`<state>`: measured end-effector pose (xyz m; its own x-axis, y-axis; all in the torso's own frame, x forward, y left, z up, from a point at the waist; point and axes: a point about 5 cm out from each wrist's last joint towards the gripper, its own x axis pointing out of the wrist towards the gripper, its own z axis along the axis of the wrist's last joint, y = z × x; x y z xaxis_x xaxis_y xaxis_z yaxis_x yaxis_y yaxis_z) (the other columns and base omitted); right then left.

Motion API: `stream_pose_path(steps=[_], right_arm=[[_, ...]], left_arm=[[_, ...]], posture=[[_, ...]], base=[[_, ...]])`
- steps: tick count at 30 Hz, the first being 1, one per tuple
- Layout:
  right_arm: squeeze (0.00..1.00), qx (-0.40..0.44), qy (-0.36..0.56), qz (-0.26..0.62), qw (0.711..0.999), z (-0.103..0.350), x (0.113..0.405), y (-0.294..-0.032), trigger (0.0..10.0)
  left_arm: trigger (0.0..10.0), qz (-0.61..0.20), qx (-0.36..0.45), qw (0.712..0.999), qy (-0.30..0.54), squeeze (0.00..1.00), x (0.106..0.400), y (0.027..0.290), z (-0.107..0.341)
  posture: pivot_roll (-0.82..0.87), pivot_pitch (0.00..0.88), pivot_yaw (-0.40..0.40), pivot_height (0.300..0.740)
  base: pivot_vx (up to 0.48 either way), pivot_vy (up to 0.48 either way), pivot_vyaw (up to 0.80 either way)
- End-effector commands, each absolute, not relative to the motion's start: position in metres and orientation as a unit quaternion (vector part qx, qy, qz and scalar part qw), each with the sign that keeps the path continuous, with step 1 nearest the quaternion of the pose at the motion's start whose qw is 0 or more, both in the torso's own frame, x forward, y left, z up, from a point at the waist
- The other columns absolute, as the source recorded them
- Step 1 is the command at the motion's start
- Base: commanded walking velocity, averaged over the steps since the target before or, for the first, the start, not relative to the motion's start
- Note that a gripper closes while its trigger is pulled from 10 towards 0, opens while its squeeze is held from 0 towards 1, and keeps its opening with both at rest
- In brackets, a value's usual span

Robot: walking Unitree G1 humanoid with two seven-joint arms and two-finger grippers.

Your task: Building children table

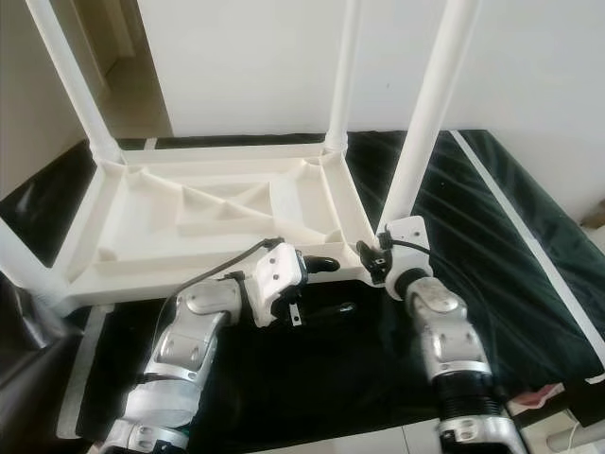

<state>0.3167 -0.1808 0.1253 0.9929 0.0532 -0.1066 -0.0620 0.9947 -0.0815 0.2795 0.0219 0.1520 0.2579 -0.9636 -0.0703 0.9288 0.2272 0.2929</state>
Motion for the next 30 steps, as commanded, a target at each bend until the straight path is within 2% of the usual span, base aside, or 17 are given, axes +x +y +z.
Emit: stream_pose_path(steps=[1, 3, 5, 6, 12, 30], right_arm=[[0.0, -0.031, 0.082, -0.03, 0.996, 0.113, 0.311, -0.189, 10.0], [0.0, -0.005, 0.083, -0.097, 0.992, 0.108, 0.303, -0.189, 10.0], [0.0, 0.0, 0.085, -0.118, 0.989, 0.107, 0.3, -0.189, 10.0], [0.0, 0.007, 0.085, -0.166, 0.983, 0.105, 0.292, -0.188, 10.0], [0.0, 0.023, 0.088, -0.167, 0.982, 0.104, 0.286, -0.169, 10.0], [0.0, 0.025, 0.095, -0.178, 0.979, 0.104, 0.273, -0.164, 10.0]], left_arm=[[10.0, -0.492, 0.128, 0.858, -0.076, 0.0, 0.289, 0.022, 0.153], [10.0, -0.493, 0.128, 0.857, -0.075, 0.0, 0.287, 0.024, 0.152], [10.0, -0.493, 0.128, 0.857, -0.074, 0.0, 0.287, 0.024, 0.152], [10.0, -0.493, 0.127, 0.858, -0.072, 0.0, 0.286, 0.025, 0.151], [10.0, -0.497, 0.123, 0.856, -0.069, 0.0, 0.281, 0.024, 0.149], [10.0, -0.501, 0.123, 0.854, -0.066, 0.0, 0.279, 0.026, 0.149]], posture=[[-0.03, 0.0, -0.048, 0.74], [-0.02, 0.0, -0.05, 0.74], [-0.02, 0.0, -0.05, 0.74], [-0.02, 0.0, -0.05, 0.74], [-0.01, 0.0, -0.053, 0.74], [-0.02, 0.0, -0.055, 0.74]], base=[[0.0, 0.0, 0.0], [0.0, 0.0, 0.0], [0.0, 0.0, 0.0], [0.0, 0.0, 0.0], [0.0, 0.0, 0.0], [0.0, 0.0, 0.0]])
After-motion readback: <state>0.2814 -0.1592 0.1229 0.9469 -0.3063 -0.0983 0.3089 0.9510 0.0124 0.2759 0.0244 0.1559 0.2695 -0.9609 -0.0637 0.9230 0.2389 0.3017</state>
